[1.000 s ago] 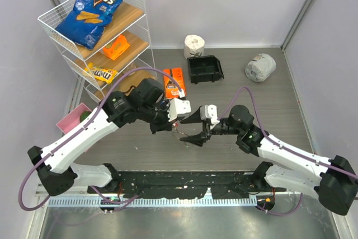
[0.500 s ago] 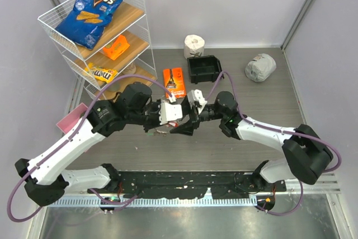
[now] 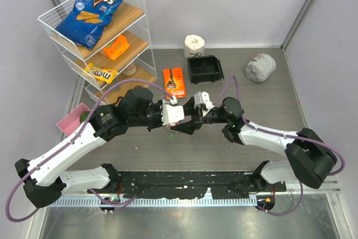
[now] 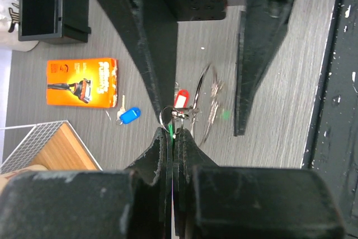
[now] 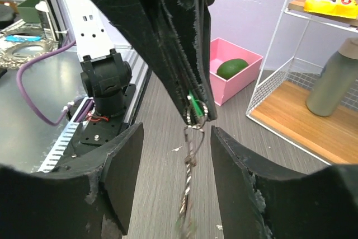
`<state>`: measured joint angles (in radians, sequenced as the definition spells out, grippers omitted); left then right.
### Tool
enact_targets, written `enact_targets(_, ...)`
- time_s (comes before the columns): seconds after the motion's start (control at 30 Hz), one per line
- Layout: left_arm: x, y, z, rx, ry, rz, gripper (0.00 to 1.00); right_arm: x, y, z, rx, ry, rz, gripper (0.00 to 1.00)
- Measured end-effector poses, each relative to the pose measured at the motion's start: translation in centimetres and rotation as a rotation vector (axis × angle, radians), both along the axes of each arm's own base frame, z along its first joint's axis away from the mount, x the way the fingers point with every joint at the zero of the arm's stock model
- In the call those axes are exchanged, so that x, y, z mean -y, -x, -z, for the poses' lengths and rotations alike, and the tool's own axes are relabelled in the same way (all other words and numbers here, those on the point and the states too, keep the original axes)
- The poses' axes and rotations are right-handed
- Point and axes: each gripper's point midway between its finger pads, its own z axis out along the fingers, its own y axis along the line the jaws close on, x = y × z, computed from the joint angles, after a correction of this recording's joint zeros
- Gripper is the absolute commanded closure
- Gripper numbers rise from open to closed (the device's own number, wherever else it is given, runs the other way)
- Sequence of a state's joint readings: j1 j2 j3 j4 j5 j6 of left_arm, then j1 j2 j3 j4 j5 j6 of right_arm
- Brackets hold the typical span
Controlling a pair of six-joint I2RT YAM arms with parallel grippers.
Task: Remove the keys from the keyring
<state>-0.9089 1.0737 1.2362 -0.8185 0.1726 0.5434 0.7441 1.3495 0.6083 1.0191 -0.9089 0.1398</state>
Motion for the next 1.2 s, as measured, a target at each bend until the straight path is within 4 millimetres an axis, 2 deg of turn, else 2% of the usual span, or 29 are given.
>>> enact_targets(0.17,0.1,-0.2,-0.1,0.024,0.031,-0.006,1.0,-0.3,0.4,0.0,0.059,0.006,0.054,0.46)
enact_targets(0.37,-0.2,0.1,-0.3,0.051,0.066,-0.005,1.0,-0.6,-0.1,0.3,0.085,0.008,0.097,0.51)
enact_targets(0.57,0.0,0.2,-1.3,0.074,0.109,0.003,1.0,-0.6,-0.3,0.5,0.09,0.015,0.11,0.56)
enact_targets(0.87,0.1,0.3,-1.6,0.077,0.123,0.008,1.0,-0.8,-0.3,1.2,0.091,0.037,0.114,0.68)
enact_targets(1.0,0.1,0.4,-1.6,0.077,0.124,0.009,1.0,-0.8,-0.3,1.3,0.091,0.038,0.114,0.68)
enact_targets(1.1,0.1,0.4,-1.6,0.076,0.125,0.012,1.0,-0.8,-0.3,1.2,0.091,0.036,0.118,0.62)
enact_targets(1.2,0.2,0.6,-1.6,0.071,0.129,0.021,1.0,-0.8,-0.3,1.1,0.094,0.026,0.121,0.62)
